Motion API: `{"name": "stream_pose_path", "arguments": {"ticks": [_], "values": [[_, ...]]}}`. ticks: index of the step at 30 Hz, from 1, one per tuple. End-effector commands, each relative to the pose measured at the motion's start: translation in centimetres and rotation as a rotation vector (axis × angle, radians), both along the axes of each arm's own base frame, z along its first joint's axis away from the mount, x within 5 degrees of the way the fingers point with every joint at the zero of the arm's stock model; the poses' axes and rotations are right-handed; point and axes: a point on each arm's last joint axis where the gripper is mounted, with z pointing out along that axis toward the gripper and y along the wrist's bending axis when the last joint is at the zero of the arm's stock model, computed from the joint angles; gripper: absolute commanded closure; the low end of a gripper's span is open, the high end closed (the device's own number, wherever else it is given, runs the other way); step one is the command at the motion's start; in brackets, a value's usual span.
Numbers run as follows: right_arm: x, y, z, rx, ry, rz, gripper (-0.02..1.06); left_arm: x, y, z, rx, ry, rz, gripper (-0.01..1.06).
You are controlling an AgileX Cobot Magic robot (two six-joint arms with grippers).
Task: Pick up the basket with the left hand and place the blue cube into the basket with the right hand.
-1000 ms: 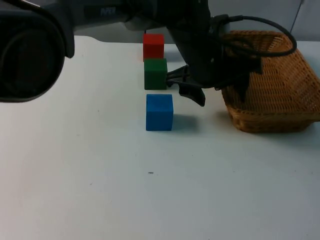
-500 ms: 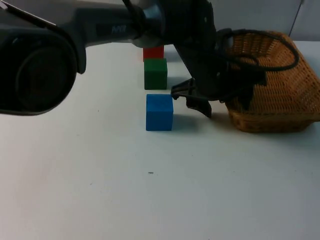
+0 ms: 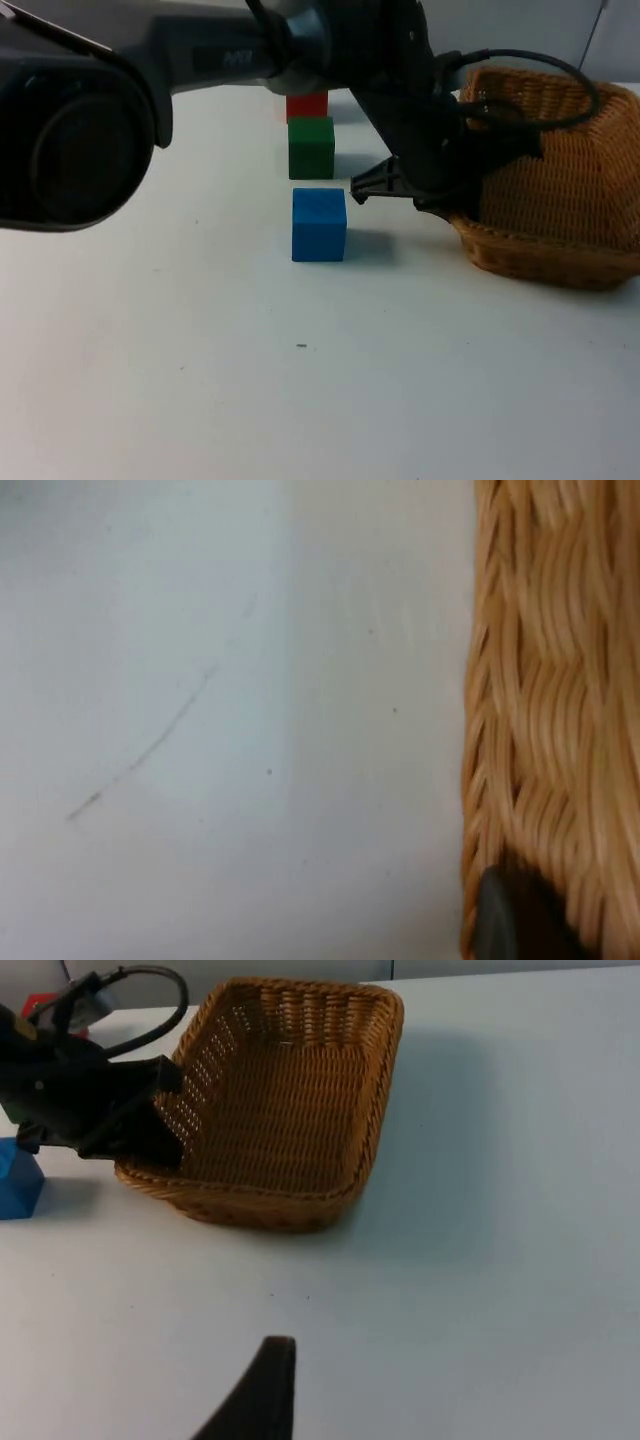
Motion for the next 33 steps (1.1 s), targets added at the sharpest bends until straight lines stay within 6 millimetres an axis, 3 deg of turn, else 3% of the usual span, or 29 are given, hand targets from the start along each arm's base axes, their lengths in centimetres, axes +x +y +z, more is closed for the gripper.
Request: {"name": "stream_pose_path", "arguments": {"ticks": [1,7,11,14,20,22,25,28,33], "values": [[0.1,-0.1,-0.1,-0.007,-0.006,-0.012,0.0,-0.1,-0.4,0.6,-0.043,0.007,0.021,1.05],[0.1,-0.1,-0.1,-0.007,-0.006,-0.012,0.0,-0.1,-0.4,2.9,-0.076,0.012,0.041,1.05],[0.1,-0.1,-0.1,-0.007,-0.006,-0.012,0.0,0.4,1.4,6.6,-0.08,0.005,0.03,1.05],[0.1,-0.1,-0.1,-0.007,-0.006,-0.012,0.0,0.7,2.6,8.2,-0.065,-0.01,-0.005,1.05],[0.1,-0.1,-0.1,-0.007,-0.006,-0.012,0.0,1.5,7.7,16.8,-0.051,-0.152,-0.031,1.05],[0.1,-0.1,-0.1,-0.007,-0.006,-0.012,0.0,1.6,8.1,17.3,-0.05,-0.158,-0.018,1.05],[0.1,-0.1,-0.1,-0.007,-0.006,-0.012,0.0,1.1,9.9,20.5,-0.031,-0.209,-0.008,1.05],[0.1,-0.1,-0.1,-0.007,-0.006,-0.012,0.0,0.8,11.6,21.9,0.014,-0.209,-0.001,1.05],[0.1,-0.1,-0.1,-0.007,-0.006,-0.012,0.0,0.2,13.1,22.1,-0.014,-0.231,0.021,1.05]]}}
